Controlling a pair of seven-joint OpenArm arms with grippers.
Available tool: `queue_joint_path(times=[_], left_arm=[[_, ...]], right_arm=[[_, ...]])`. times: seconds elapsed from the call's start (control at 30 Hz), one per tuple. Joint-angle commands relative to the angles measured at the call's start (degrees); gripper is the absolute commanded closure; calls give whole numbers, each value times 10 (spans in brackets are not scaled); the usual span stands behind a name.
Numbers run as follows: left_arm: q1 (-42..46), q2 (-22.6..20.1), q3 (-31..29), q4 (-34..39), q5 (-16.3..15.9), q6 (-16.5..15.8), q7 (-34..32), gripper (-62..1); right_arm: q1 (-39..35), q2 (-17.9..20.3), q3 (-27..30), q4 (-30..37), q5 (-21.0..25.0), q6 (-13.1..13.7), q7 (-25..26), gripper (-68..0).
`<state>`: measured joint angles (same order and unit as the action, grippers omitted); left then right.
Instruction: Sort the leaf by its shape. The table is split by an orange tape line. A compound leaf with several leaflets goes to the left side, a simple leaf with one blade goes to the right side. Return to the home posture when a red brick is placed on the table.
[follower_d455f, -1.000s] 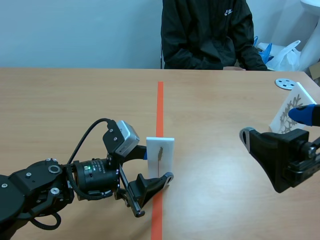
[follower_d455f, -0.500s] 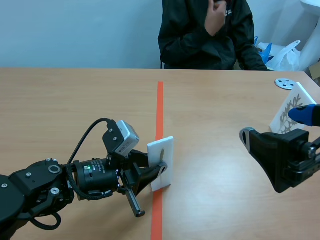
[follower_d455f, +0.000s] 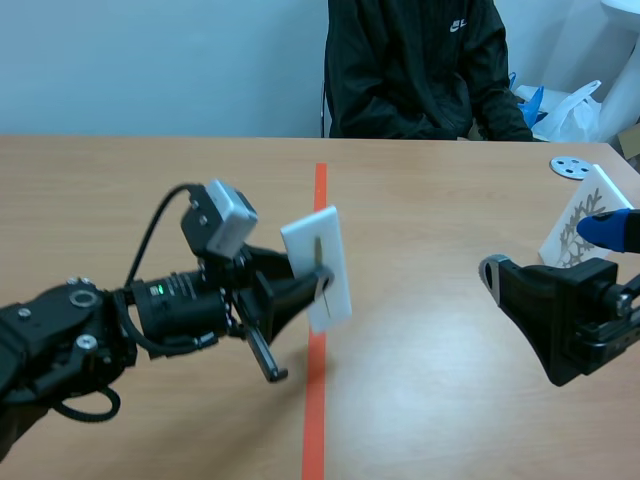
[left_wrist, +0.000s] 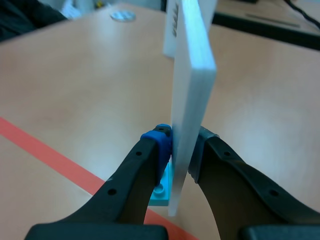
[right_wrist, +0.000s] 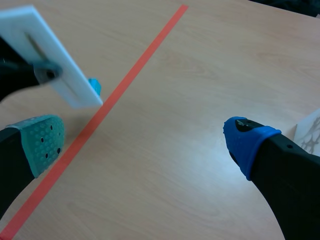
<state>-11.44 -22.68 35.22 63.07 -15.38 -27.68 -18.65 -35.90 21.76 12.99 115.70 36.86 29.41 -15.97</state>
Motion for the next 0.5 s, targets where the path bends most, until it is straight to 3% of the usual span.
queue_joint_path(times=[0.0, 0.1, 0.3, 0.4, 0.47], left_arm=[[-8, -4, -34, 12, -25, 1, 10, -70], [-8, -4, -94, 14, -74, 11, 35, -70], [-8, -4, -196, 14, -104, 141, 91, -70], [-8, -7, -228, 10, -140, 184, 110, -70], [-8, -9, -240, 0, -145, 208, 110, -70]], right_arm=[[5, 8, 2, 1, 4, 0, 7, -679], [5, 8, 2, 1, 4, 0, 7, -679], [5, 8, 2, 1, 4, 0, 7, -679], [5, 8, 2, 1, 4, 0, 7, -679], [5, 8, 2, 1, 4, 0, 7, -679]])
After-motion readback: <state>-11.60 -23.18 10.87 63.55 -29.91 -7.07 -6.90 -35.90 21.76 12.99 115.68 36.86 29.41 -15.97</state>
